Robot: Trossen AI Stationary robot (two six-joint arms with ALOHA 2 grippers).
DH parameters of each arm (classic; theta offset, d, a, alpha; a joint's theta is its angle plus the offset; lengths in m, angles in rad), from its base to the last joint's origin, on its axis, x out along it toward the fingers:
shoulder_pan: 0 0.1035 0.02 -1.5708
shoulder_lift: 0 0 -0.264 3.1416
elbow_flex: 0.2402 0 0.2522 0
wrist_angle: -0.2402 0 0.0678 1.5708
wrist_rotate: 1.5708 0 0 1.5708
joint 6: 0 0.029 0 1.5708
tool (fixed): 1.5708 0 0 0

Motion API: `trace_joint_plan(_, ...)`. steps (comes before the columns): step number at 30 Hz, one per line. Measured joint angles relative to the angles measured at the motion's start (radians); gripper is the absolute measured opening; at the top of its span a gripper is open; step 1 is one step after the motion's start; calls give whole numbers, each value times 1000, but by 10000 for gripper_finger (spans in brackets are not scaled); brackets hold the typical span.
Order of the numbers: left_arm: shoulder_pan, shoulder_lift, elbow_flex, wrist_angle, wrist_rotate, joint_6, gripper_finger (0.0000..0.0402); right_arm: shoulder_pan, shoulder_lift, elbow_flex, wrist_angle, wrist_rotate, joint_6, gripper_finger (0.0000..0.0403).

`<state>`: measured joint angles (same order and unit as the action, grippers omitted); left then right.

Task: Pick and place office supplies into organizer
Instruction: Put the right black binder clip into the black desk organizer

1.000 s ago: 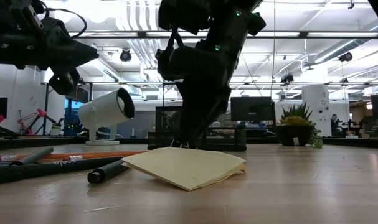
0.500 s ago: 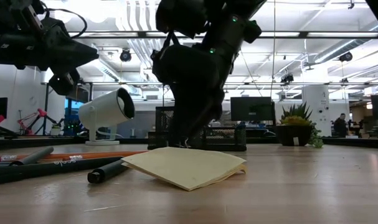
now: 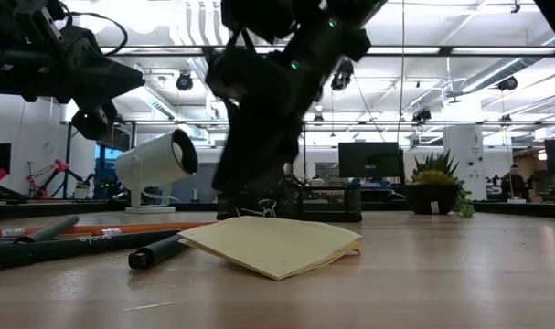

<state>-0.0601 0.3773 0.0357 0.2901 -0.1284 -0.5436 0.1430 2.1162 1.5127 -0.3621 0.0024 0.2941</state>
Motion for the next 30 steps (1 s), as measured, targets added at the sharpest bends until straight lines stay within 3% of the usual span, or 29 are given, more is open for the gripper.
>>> trace_joint_plan(7,0,0,0,0,0,-1,27,-13,-4,18,-273,19,16,166)
trace_joint_plan(14,0,2,0,0,0,-1,27,-12,-2,23,-271,-4,-8,166)
trace_joint_plan(30,0,2,0,0,0,0,27,30,-86,24,-477,-28,-17,162)
